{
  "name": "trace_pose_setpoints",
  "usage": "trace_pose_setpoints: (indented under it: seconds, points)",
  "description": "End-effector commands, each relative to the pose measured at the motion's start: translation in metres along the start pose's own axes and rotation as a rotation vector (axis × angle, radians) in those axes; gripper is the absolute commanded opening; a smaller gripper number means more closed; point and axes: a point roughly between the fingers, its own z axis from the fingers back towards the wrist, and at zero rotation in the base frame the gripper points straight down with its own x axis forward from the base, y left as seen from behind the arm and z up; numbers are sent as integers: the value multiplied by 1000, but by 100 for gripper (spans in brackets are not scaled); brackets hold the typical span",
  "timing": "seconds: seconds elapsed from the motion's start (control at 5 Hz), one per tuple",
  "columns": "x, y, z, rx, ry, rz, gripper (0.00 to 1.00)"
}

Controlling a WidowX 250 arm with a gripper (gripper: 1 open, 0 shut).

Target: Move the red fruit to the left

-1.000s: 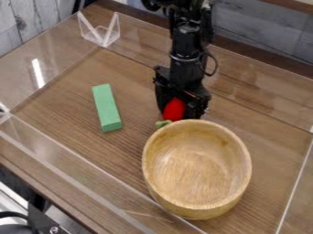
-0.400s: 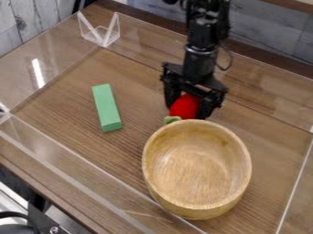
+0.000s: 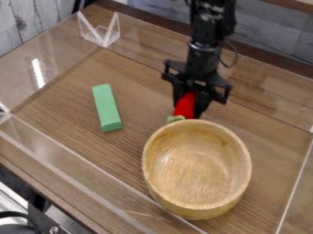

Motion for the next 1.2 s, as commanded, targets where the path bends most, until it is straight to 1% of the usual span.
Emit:
trace_pose_setpoints:
  seconds: [0.0,0.2,0.4,0.6,0.8,1.0]
  points:
    - [7,29,31,-11,-111,126,0]
    - [11,72,29,-12,-132,232,0]
    - [19,107,19,-11,-143,304,0]
    - [31,116,13,-15,-149,319,0]
    - [42,119,7,-26,-152,344,0]
    - [47,124,11,-42,-148,417,100]
